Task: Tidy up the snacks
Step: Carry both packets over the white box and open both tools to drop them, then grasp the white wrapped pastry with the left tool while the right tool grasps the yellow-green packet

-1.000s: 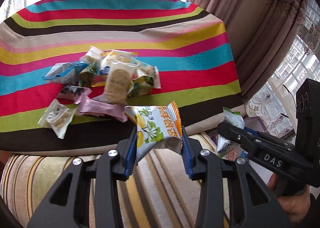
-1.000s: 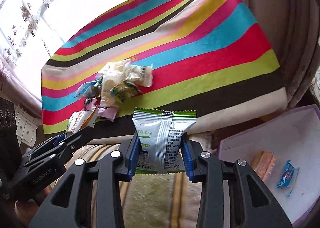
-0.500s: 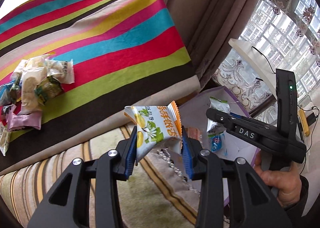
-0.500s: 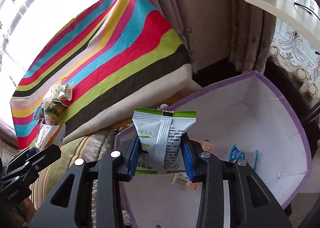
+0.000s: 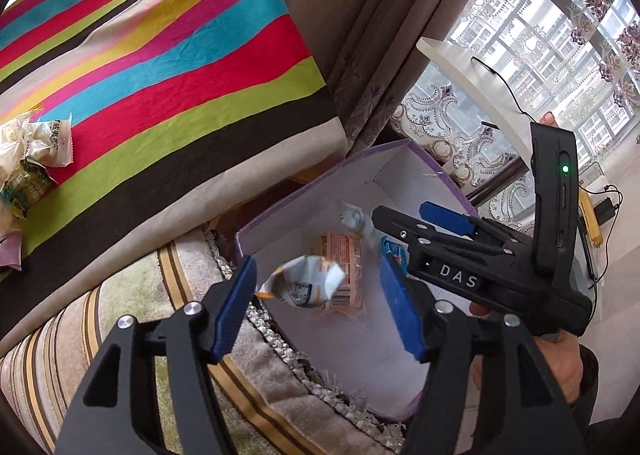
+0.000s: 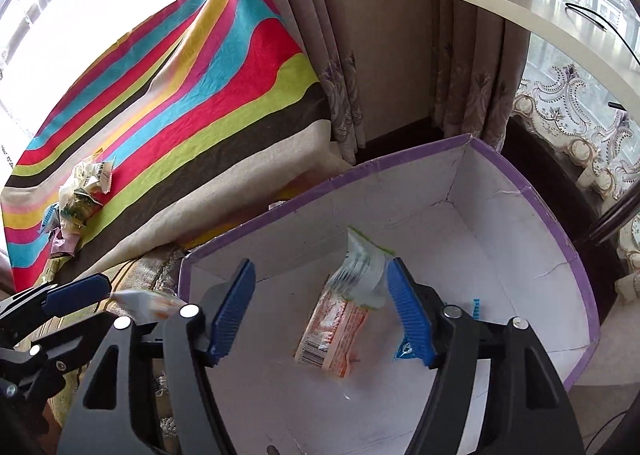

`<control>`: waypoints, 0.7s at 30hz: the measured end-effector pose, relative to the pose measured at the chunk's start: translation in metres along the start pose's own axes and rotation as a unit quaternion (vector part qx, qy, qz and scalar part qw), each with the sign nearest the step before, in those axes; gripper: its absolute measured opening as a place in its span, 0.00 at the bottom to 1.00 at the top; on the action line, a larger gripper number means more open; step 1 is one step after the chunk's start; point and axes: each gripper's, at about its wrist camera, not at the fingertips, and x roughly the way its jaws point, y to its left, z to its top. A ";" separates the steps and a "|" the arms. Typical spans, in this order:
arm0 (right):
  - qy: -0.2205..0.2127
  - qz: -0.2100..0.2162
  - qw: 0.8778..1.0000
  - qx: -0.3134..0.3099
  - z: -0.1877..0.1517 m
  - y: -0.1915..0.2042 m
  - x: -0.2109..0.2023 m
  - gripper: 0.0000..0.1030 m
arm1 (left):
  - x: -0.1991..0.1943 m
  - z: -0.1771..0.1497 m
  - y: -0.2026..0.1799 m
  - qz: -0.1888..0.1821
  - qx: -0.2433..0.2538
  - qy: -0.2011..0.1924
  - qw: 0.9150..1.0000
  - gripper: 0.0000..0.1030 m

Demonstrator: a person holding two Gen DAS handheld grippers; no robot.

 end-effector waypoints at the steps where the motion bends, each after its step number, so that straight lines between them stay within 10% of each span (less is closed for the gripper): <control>1: -0.002 0.002 1.000 -0.001 0.000 0.001 -0.001 0.74 | 0.000 0.000 0.000 0.000 0.001 0.000 1.000 0.66; 13: -0.013 0.023 0.999 -0.036 0.003 0.024 -0.011 0.80 | -0.024 -0.010 0.024 0.011 -0.036 -0.028 0.999 0.74; 21: -0.073 0.100 0.987 -0.099 0.014 0.075 -0.024 0.81 | -0.075 -0.030 0.089 0.090 -0.102 -0.081 0.987 0.74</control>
